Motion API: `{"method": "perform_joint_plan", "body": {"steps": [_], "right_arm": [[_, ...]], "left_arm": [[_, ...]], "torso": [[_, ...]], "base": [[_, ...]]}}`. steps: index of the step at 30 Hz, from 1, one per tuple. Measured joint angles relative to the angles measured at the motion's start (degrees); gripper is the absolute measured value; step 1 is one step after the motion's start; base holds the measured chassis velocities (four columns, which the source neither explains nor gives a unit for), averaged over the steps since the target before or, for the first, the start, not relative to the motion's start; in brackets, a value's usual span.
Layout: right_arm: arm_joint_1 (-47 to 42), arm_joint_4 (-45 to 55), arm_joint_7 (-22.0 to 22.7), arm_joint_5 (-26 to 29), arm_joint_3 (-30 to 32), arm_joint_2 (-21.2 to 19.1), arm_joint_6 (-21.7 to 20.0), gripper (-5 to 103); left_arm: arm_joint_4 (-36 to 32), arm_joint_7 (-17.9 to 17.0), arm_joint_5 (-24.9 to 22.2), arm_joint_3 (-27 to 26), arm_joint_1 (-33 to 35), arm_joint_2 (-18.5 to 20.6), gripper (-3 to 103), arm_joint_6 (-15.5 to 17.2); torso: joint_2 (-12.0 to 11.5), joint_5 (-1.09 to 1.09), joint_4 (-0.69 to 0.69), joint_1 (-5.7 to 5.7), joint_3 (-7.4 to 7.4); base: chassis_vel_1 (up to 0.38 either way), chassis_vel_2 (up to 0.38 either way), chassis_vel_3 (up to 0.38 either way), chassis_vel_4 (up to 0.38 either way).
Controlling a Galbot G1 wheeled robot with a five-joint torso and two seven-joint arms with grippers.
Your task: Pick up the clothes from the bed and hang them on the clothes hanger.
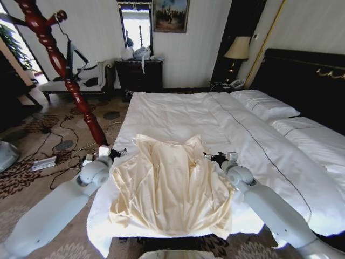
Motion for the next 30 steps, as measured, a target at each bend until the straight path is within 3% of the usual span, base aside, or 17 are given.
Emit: {"method": "perform_joint_plan", "body": {"steps": [2, 3, 6, 8, 9, 12, 19, 23, 24, 26, 27, 30], "right_arm": [[-2.8, 1.8, -0.5, -5.7, 1.6, 0.6, 5.7, 100], [-2.8, 1.8, -0.5, -5.7, 1.6, 0.6, 5.7, 100], [-7.3, 4.5, -1.7, -10.5, 5.6, 0.9, 9.5, 100], [-11.5, 6.9, -2.1, -13.0, 9.7, 1.1, 10.5, 100], [-11.5, 6.9, -2.1, -13.0, 9.7, 1.1, 10.5, 100], [-18.5, 10.8, -2.6, -15.2, 14.7, 1.7, 10.6, 100], [-23.6, 13.6, -2.7, -17.9, 17.3, 2.4, 9.5, 100], [-23.4, 13.9, -2.5, -18.4, 16.2, 3.6, 8.6, 100], [-23.4, 13.9, -2.5, -18.4, 16.2, 3.6, 8.6, 100], [-22.4, 13.6, -2.0, -18.6, 14.7, 4.2, 7.5, 100], [-22.4, 13.6, -2.0, -18.6, 14.7, 4.2, 7.5, 100], [-21.6, 13.2, -1.7, -18.7, 13.3, 4.8, 6.9, 100]], "left_arm": [[-3.9, 0.7, 0.5, -5.6, 5.2, 0.3, 89, -3.2], [-3.9, 0.7, 0.5, -5.6, 5.2, 0.3, 89, -3.2], [-7.2, 1.8, 0.5, -8.8, 7.6, 0.3, 73, -7.3], [-9.6, 2.6, 0.2, -10.4, 8.0, 0.3, 68, -10.3], [-9.6, 2.6, 0.2, -10.4, 8.0, 0.3, 68, -10.3], [-13.8, 2.6, -0.9, -12.7, 8.0, 0.9, 53, -11.7], [-19.3, -1.0, -8.4, -17.2, 6.2, 7.3, 59, -8.2], [-21.9, -5.6, -18.8, -23.6, 3.1, 13.9, 64, -4.6], [-21.9, -5.6, -18.8, -23.6, 3.1, 13.9, 64, -4.6], [-20.9, -7.5, -25.3, -25.9, -0.8, 16.7, 67, -3.2], [-20.9, -7.5, -25.3, -25.9, -0.8, 16.7, 67, -3.2], [-16.7, -9.3, -30.3, -23.8, -9.8, 19.4, 81, -1.9]], "torso": [[0.0, 0.04, 0.04, 0.00, 0.00], [0.0, 0.04, 0.04, 0.00, 0.00], [0.0, 0.01, 0.00, 0.01, 0.00], [0.0, 0.01, -0.01, 0.01, 0.01], [0.0, 0.01, -0.01, 0.01, 0.01], [0.0, 0.02, -0.03, 0.01, 0.00], [0.0, 0.01, 0.01, 0.01, 0.01], [0.0, 0.04, 0.02, 0.02, 0.01], [0.0, 0.04, 0.02, 0.02, 0.01], [0.0, 0.02, 0.03, 0.02, 0.00], [0.0, 0.02, 0.03, 0.02, 0.00], [0.0, 0.01, 0.00, 0.02, 0.01]], "base": [[0.000, 0.000, 0.000, 0.000], [0.000, 0.000, 0.000, 0.000], [0.000, 0.000, 0.000, 0.000], [0.000, 0.000, 0.000, 0.000], [0.000, 0.000, 0.000, 0.000], [0.000, 0.000, 0.000, 0.000], [0.000, 0.000, 0.000, 0.000], [0.000, 0.000, 0.000, 0.000], [0.000, 0.000, 0.000, 0.000], [0.000, 0.000, 0.000, 0.000], [0.000, 0.000, 0.000, 0.000], [0.000, 0.000, 0.000, 0.000]]}}
